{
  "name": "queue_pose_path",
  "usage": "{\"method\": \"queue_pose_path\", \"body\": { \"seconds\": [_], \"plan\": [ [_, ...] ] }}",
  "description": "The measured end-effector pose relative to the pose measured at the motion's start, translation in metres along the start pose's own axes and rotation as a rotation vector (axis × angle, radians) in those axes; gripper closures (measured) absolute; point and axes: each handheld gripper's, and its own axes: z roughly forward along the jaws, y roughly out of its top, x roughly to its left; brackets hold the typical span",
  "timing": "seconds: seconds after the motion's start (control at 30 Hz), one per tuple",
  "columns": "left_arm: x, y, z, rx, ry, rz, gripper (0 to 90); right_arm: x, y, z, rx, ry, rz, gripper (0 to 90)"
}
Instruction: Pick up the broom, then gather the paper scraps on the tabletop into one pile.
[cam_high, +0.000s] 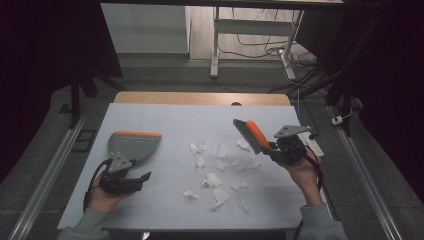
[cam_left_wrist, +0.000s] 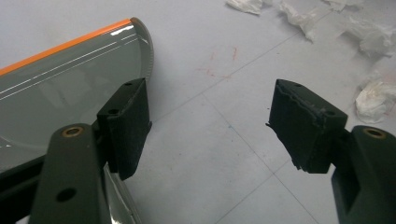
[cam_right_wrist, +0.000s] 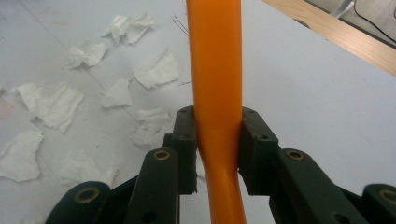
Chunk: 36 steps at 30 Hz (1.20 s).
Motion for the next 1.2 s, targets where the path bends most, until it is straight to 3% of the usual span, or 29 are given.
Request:
{"method": "queue_pose_path", "body": {
  "seconds": [0.13, 0.3, 0.5, 0.73, 0.9, 1.0, 1.2],
  "plan": [
    [0.000, 0.000, -0.001, -0.004, 0.003, -0.004, 29.6, -0.004, 0.000, -0.002, -0.002, -0.019, 0.022, 71.2],
    [-0.001, 0.000, 0.003, 0.000, -0.008, 0.004, 29.6, -0.008, -0.002, -0.001, 0.040, -0.056, 0.048, 71.2],
    [-0.003, 0.002, 0.005, 0.005, -0.015, 0.015, 29.6, -0.014, -0.002, 0.005, 0.144, -0.126, 0.081, 71.2],
    [-0.003, 0.002, 0.009, 0.015, -0.020, 0.019, 29.6, -0.024, -0.006, 0.017, 0.236, -0.168, 0.115, 71.3],
    [-0.003, 0.003, 0.009, 0.014, -0.022, 0.025, 29.6, -0.024, -0.008, 0.030, 0.354, -0.206, 0.136, 71.3],
    [-0.003, 0.003, 0.009, 0.016, -0.021, 0.027, 29.6, -0.021, -0.007, 0.036, 0.378, -0.189, 0.151, 71.3],
    [-0.002, 0.002, 0.011, 0.021, -0.021, 0.022, 30.2, 0.004, 0.003, 0.050, 0.400, -0.138, 0.097, 71.5]
  ]
}}
